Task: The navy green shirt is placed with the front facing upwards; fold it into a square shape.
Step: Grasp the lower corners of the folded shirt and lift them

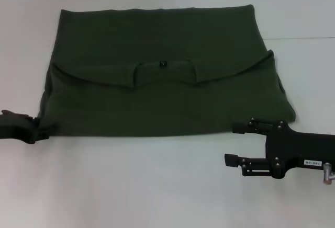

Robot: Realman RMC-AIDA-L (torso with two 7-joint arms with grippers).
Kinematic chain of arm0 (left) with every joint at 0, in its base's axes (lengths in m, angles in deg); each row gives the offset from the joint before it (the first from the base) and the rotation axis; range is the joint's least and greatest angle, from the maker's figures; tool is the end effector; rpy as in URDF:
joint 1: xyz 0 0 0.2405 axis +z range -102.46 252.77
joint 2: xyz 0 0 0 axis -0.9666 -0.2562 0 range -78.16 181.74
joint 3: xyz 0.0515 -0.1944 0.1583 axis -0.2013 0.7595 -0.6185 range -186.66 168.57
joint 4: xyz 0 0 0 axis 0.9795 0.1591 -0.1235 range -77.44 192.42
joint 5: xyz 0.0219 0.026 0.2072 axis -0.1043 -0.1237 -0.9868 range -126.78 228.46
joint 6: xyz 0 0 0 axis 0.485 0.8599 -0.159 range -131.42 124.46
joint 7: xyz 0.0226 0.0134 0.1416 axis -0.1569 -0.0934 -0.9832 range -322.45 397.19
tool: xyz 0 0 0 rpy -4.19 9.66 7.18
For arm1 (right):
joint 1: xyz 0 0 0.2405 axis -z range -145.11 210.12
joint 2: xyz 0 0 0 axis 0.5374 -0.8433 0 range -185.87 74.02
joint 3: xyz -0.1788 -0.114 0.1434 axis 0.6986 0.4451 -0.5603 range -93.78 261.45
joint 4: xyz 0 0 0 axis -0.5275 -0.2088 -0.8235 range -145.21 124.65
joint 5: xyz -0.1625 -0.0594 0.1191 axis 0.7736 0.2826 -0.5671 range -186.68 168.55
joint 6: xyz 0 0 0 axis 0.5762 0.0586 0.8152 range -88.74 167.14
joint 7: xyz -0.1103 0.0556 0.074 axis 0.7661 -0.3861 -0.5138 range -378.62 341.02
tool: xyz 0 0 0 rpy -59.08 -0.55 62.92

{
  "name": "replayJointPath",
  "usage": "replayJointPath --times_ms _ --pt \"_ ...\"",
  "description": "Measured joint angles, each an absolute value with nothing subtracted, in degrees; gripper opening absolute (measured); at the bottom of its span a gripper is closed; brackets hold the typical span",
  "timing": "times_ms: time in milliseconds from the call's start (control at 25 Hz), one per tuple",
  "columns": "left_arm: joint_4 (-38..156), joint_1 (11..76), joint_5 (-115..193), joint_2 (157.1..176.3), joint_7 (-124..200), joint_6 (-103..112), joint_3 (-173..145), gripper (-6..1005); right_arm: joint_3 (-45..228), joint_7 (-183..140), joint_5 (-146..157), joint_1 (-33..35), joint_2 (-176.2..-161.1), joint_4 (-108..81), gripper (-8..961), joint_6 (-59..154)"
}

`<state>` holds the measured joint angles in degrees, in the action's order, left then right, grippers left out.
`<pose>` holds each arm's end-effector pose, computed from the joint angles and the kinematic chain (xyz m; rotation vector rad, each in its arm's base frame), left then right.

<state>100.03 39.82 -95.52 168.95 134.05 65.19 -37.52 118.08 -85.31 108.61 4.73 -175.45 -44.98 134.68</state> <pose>-0.3348 0.3730 0.0438 -2.3820 -0.9360 0.0047 0.2760 0.3003 -0.0049 -2.7631 0.4460 0.7617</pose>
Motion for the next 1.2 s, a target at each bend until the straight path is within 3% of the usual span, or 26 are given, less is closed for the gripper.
replayJointPath --times_ms 360,560,720,1200 --pt "100.18 39.78 -95.01 169.18 132.58 65.66 -37.67 179 115.51 -87.28 108.54 5.28 -175.19 -45.14 852 133.67" --pt "100.26 39.56 -94.93 169.24 132.47 65.88 -37.75 110 112.68 -90.2 108.96 7.12 -174.61 -46.72 857 130.31" --pt "100.35 39.55 -94.9 169.54 132.47 65.94 -37.79 54 108.89 -92.25 108.7 9.34 -175.01 -49.04 865 124.32" --pt "100.83 39.56 -94.77 169.94 132.09 65.97 -37.78 60 109.94 -99.72 109.11 6.74 -175.45 -45.46 859 105.56"
